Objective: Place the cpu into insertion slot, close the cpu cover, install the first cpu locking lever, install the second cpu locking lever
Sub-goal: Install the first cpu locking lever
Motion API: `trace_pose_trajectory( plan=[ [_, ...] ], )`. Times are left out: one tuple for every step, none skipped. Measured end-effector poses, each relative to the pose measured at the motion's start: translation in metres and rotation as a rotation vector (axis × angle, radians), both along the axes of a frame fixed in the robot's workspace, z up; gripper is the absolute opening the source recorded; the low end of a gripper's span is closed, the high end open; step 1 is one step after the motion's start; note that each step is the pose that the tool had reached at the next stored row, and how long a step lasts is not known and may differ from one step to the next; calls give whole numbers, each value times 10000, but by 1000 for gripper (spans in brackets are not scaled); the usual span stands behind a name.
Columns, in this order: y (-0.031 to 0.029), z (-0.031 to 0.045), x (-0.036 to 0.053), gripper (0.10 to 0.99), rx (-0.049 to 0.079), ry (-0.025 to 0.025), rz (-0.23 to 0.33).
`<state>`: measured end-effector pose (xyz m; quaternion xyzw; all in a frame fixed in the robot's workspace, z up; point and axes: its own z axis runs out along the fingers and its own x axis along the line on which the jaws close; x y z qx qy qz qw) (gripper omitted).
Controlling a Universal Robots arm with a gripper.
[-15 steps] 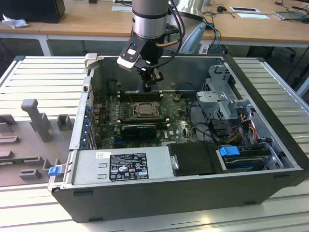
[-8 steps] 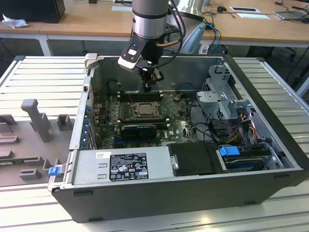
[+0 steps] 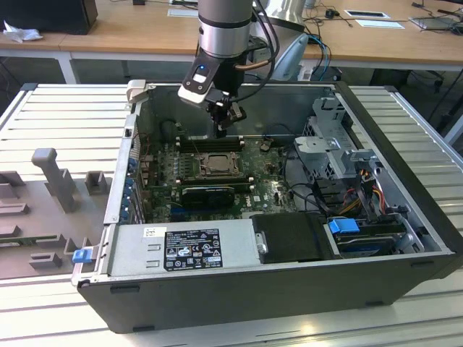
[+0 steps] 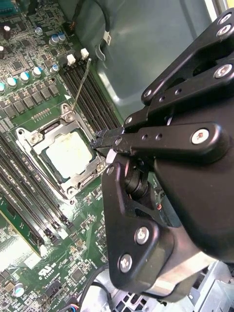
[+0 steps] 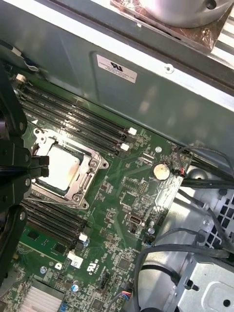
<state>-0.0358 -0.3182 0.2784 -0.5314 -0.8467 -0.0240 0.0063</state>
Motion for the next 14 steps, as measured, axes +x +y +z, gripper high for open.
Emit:
trace_pose_trajectory(
  plan=[
    [0,0,0,106,1,0,37],
    [0,0,0,106,1,0,82],
    [0,0,0,106,0,0,156],
    [0,0,0,106,0,0,209],
    [0,0,0,106,0,0,248],
    [0,0,0,106,0,0,319],
    [0,0,0,106,0,0,390],
    [0,0,0,106,0,0,438],
    [0,0,0,106,0,0,480],
    [0,0,0,106,0,0,533],
    [0,0,0,106,0,1,580],
    [0,0,0,106,0,1,612],
    [0,0,0,106,0,1,657],
    [0,0,0,106,1,0,692]
  ],
)
